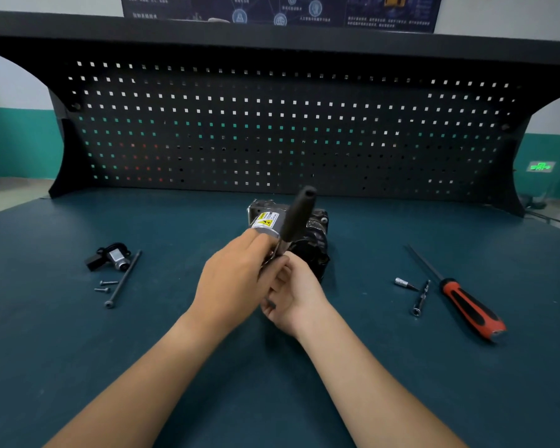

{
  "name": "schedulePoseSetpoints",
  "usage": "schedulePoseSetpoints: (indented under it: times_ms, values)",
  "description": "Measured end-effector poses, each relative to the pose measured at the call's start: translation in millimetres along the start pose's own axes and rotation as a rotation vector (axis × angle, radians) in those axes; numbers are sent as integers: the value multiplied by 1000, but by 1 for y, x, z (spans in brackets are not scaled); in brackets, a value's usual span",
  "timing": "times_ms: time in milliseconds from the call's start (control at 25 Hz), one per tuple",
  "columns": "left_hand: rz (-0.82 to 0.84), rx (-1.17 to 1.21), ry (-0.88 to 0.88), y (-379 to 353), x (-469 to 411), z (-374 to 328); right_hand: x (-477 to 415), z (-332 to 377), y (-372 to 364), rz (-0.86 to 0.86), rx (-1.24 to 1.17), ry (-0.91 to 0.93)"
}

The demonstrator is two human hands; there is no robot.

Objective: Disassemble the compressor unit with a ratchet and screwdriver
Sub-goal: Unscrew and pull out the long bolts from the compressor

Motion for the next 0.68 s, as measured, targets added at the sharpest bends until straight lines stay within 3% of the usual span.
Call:
schedulePoseSetpoints:
  times_ms: [160, 240, 320, 440, 520, 600, 680]
  values:
    - [-100, 351, 536, -7, 0, 12, -2, 1, 1, 33, -22, -2]
    - [-148, 446, 697, -9, 0, 17, -3, 1, 2, 26, -4, 21]
    - [-131, 389, 593, -7, 0, 14, -4, 0, 2, 12, 8, 25]
    - [-60, 182, 154, -6, 1, -2, -5, 0, 4, -10, 15, 6]
    - [-20, 82, -3, -8, 2, -4, -4, 0, 4, -15, 5, -9]
    - [-27, 123, 64, -8, 3, -2, -3, 0, 4, 9, 1, -6]
    - [-69, 253, 277, -8, 4, 1, -3, 0, 3, 57, -18, -2]
Point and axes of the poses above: each hand's wrist, its own x-axis away from the middle knuckle, its own y-axis out of the back of the hand, z = x × y, the point moved 1 cm from there along -x, towards the middle knuckle, and after that the axes turned 12 degrees about -y, right-handed, at the moved point
